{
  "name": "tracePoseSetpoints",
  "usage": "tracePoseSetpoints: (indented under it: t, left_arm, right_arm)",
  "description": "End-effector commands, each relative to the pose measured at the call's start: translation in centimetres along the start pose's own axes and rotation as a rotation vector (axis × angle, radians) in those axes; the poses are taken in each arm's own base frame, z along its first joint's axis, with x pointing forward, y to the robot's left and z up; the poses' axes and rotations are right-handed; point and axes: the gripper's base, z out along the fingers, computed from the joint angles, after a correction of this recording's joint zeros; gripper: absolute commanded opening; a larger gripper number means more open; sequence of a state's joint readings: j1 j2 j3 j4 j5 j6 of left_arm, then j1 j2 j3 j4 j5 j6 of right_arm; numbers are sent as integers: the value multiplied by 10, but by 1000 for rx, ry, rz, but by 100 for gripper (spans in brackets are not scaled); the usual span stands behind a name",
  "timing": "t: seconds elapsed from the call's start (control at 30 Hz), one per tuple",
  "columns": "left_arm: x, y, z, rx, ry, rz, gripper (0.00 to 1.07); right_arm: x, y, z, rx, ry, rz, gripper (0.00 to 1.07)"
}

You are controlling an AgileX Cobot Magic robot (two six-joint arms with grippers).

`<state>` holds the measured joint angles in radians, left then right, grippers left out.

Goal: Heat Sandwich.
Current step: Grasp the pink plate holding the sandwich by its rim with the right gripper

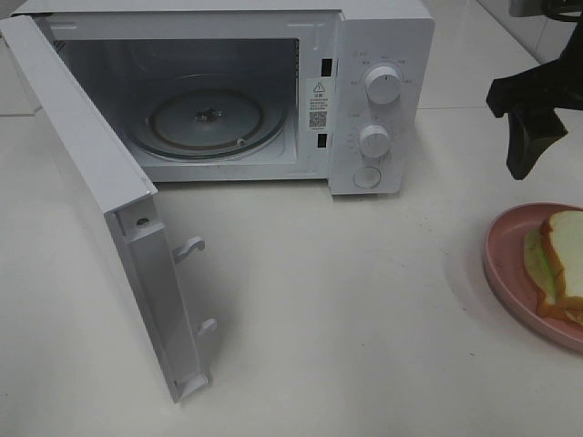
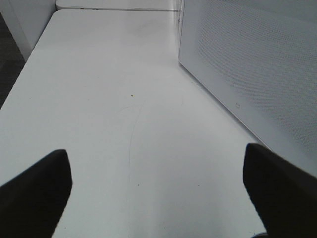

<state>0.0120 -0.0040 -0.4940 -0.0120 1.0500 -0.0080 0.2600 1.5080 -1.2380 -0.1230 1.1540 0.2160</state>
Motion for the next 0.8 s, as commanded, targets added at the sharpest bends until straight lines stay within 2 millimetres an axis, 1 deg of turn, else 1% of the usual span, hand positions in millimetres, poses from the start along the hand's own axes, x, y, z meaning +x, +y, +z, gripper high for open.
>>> tracePoseSetpoints:
  t: [0.03, 0.47, 0.5, 0.57, 0.6, 0.63, 0.7, 0.73, 0.77, 0.8]
  left_arm:
    - [0, 0, -1, -1, -23, -1, 86]
    - [0, 0, -1, -1, -23, -1, 86]
    - [0, 0, -1, -1, -23, -1, 86]
    - [0, 0, -1, -1, -23, -1, 86]
    - [0, 0, -1, -1, -23, -1, 86]
    - [0, 0, -1, -1, -23, -1, 86]
    - [0, 0, -1, -1, -23, -1, 86]
    - [0, 0, -1, -1, -23, -1, 86]
    - [0, 0, -1, -1, -23, -1, 86]
    - [0, 0, -1, -1, -23, -1, 86]
  right_arm:
    - [-2, 0, 2, -4, 4, -7, 76]
    - [-12, 6, 20, -31, 10, 30, 76]
    - [-12, 9, 31, -44, 13, 33, 76]
    - [-10, 10, 45, -51, 15, 47, 76]
    - [-8, 9, 59, -50, 18, 69, 76]
    - [-8, 9, 59, -50, 18, 69, 76]
    - [-7, 9, 74, -44, 10, 65, 76]
    - [-6, 7, 85, -50, 16, 81, 76]
    - [-6, 7, 85, -50, 16, 81, 76]
    - [-5, 7, 91, -52, 22, 84, 76]
